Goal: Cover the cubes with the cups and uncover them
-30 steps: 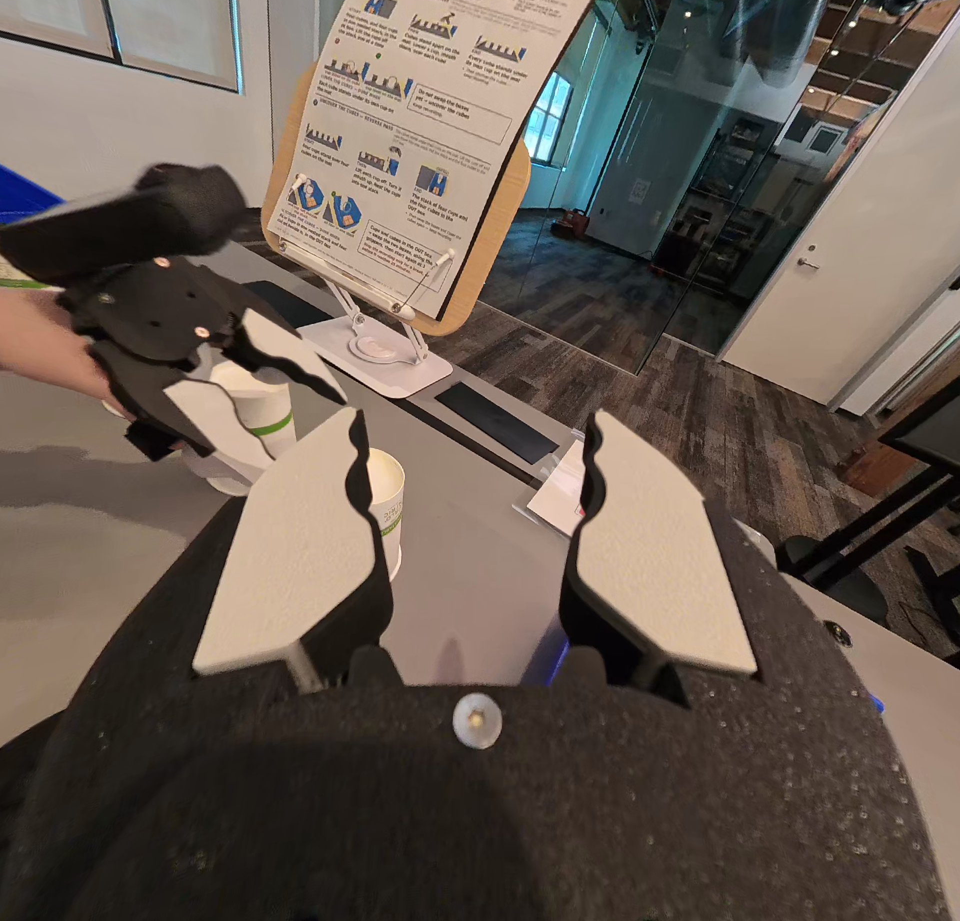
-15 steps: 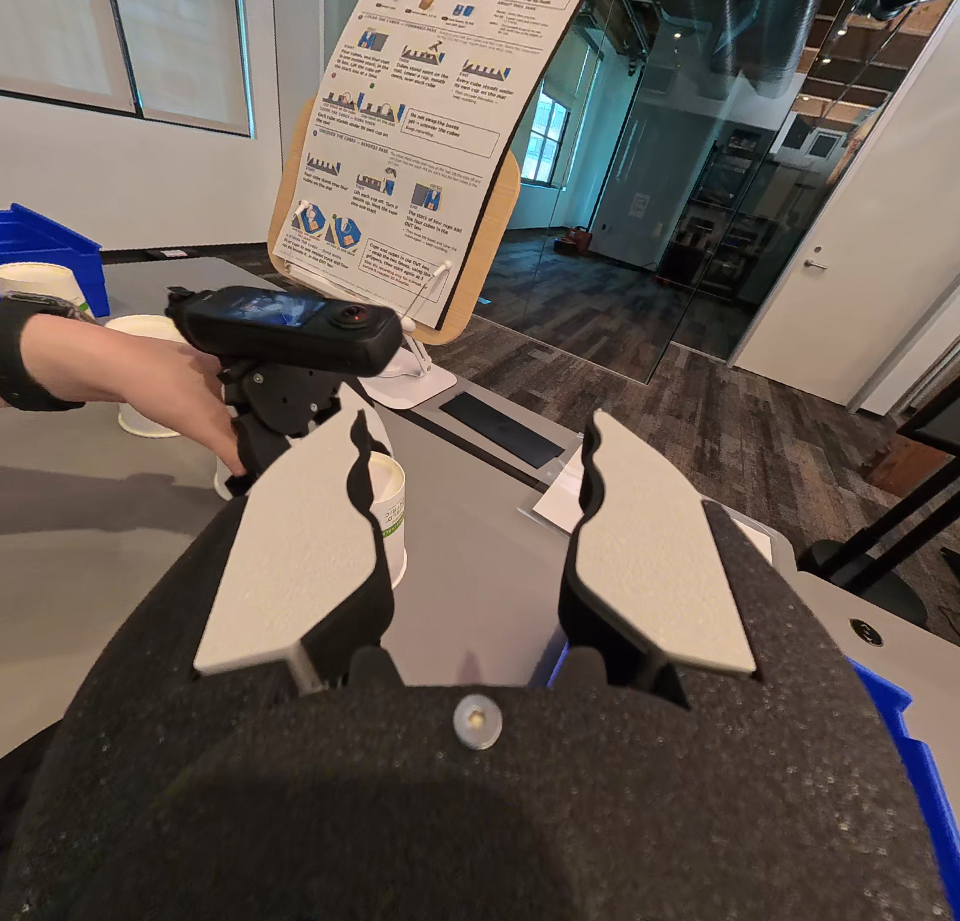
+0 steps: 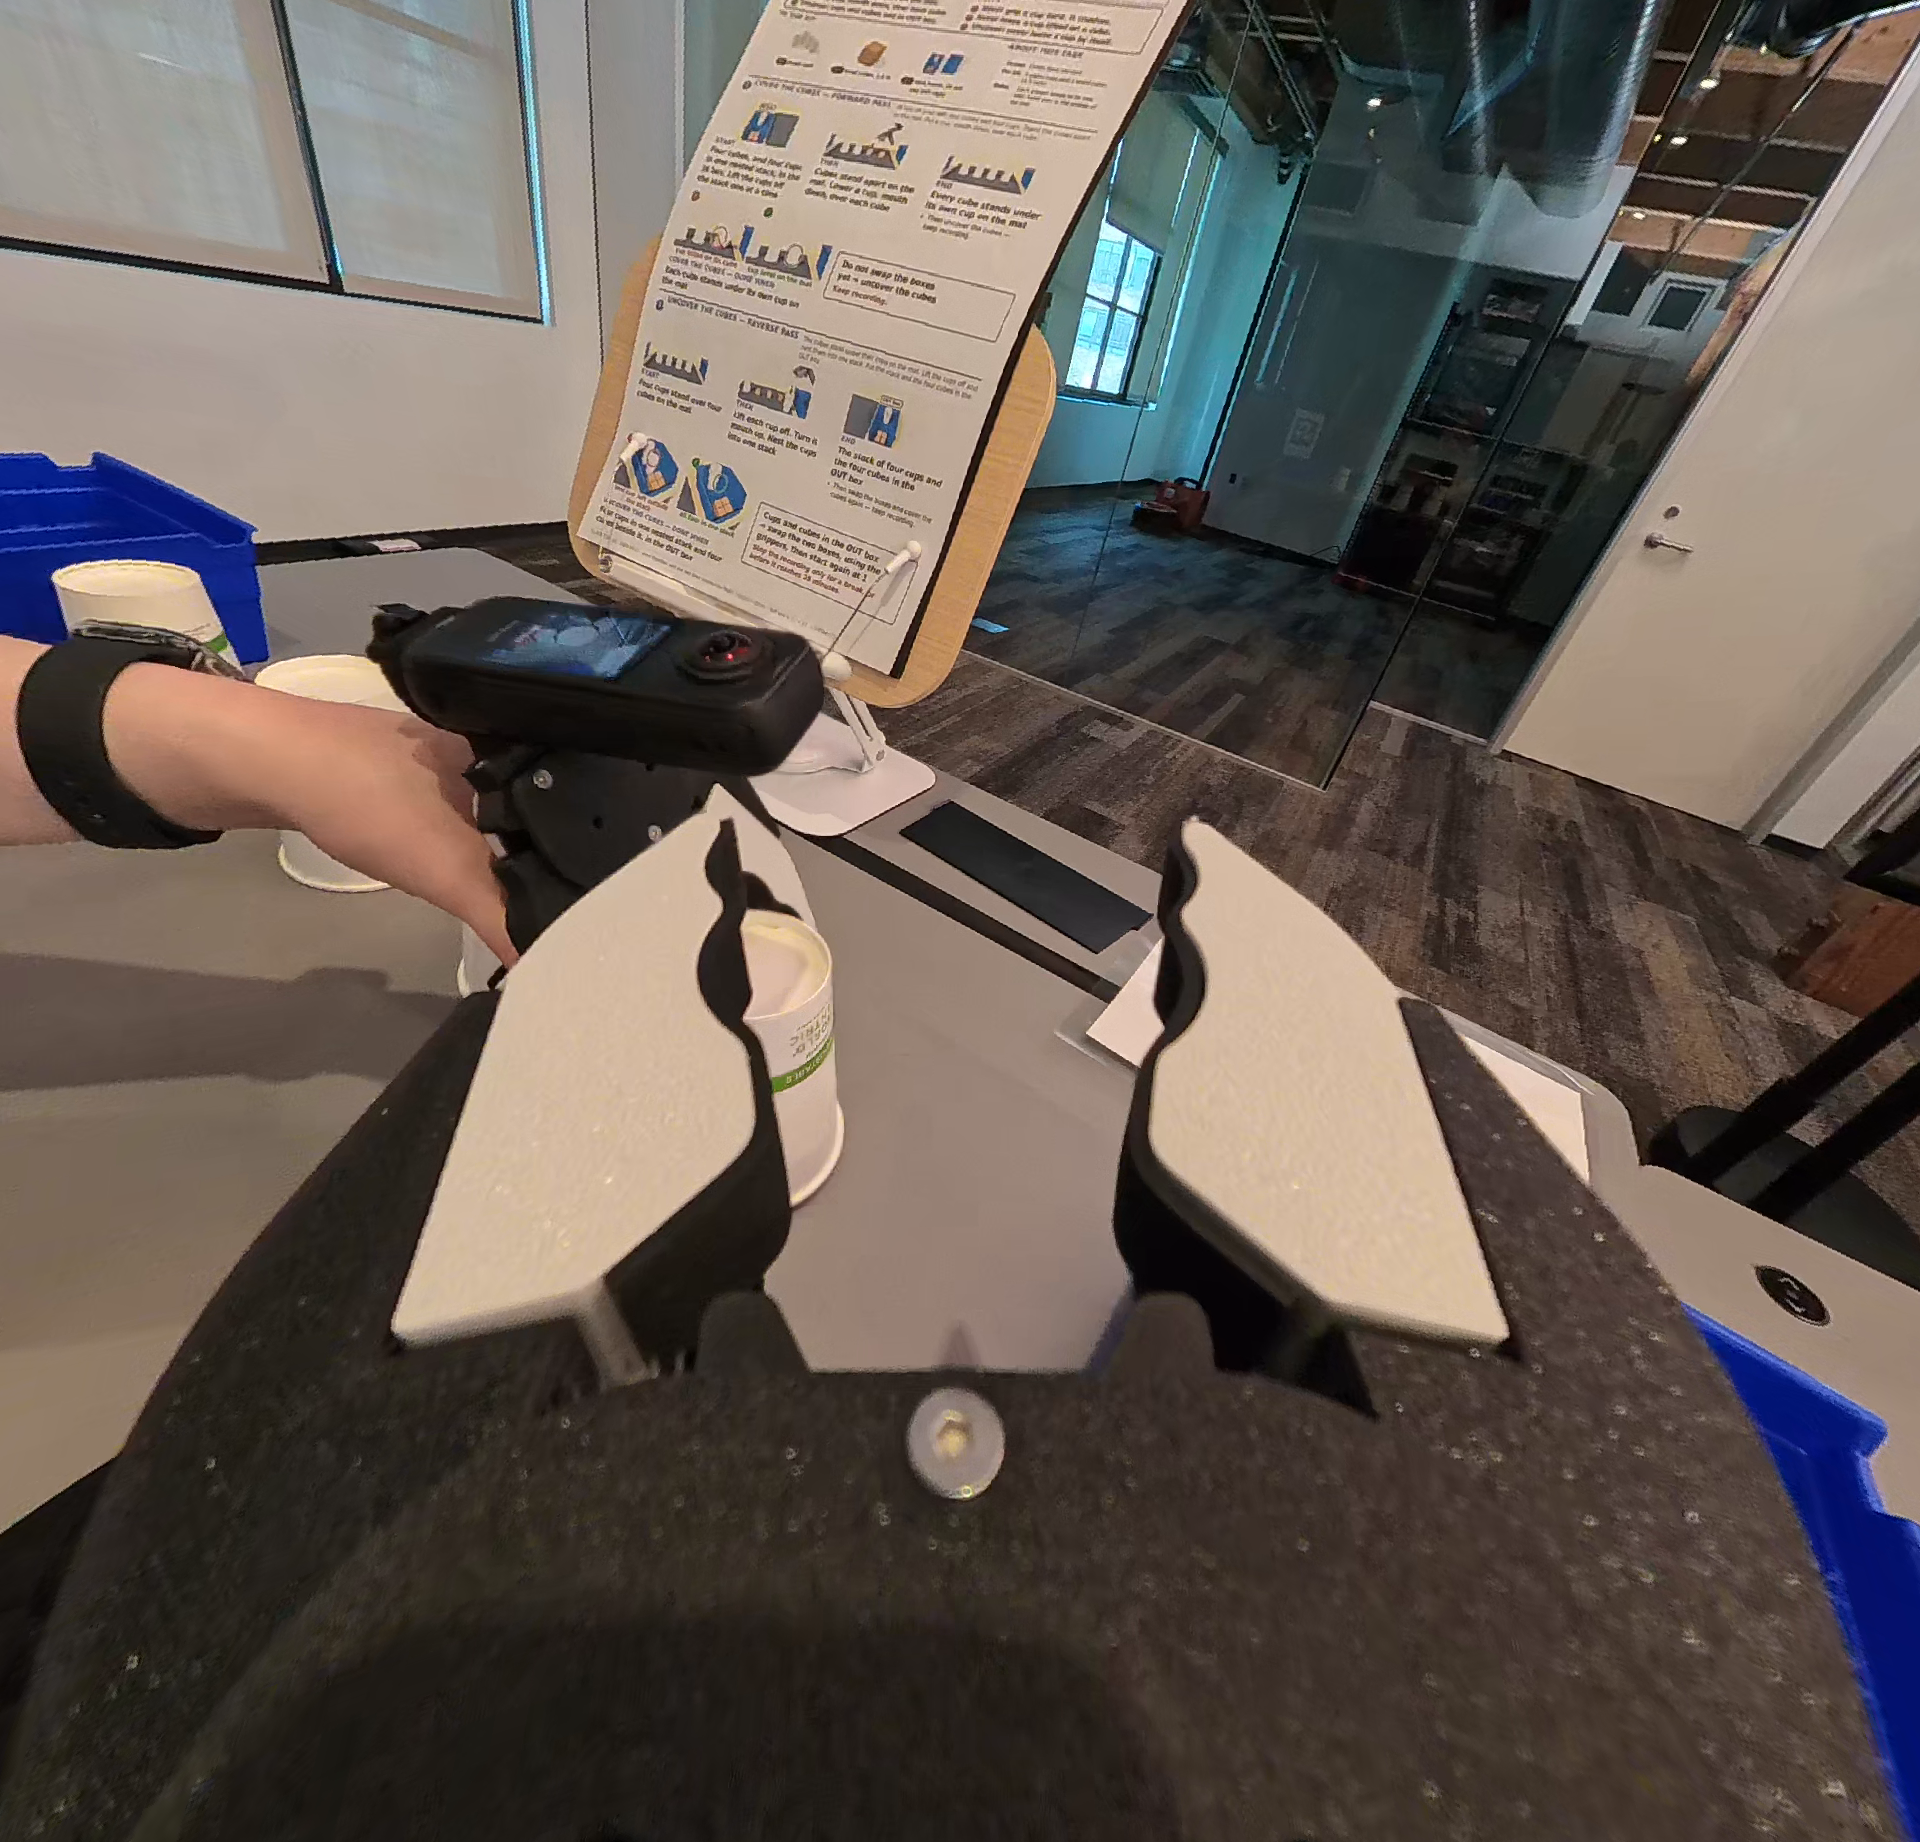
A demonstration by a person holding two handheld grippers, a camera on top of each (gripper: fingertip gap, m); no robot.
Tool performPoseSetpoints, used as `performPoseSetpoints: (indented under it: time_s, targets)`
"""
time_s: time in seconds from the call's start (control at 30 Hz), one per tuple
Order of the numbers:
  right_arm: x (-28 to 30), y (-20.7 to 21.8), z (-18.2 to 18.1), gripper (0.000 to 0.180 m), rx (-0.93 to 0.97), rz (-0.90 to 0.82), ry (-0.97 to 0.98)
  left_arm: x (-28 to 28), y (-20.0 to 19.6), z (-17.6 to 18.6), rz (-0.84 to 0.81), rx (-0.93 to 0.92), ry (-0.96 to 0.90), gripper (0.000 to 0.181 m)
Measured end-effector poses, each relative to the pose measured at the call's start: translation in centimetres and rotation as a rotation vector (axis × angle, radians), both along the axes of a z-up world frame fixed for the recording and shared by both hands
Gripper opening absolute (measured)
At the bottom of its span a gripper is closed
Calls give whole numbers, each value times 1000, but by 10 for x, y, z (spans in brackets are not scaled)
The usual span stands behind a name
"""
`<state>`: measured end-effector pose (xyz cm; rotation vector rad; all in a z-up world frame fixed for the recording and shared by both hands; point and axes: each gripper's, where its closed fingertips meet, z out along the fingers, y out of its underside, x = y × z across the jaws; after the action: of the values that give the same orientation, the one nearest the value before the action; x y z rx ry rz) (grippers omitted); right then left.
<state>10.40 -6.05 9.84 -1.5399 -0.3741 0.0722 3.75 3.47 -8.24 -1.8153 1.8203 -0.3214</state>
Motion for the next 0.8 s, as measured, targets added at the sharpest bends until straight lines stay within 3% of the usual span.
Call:
performPoseSetpoints:
  time_s: [0.23,0.4,0.6,0.8]
  targets:
    - [0,2,-4,76,-14,5,2,0,-9,20,-13,-23,-57,82]
    - [-3,3,1,75,10,20,20,-2,-18,55,-29,-29,-156,82]
    - [-11,4,8,74,55,75,51,-15,-16,117,-24,-7,-316,82]
    - [-49,7,18,76,139,335,141,-48,-26,206,-47,-109,-565,82]
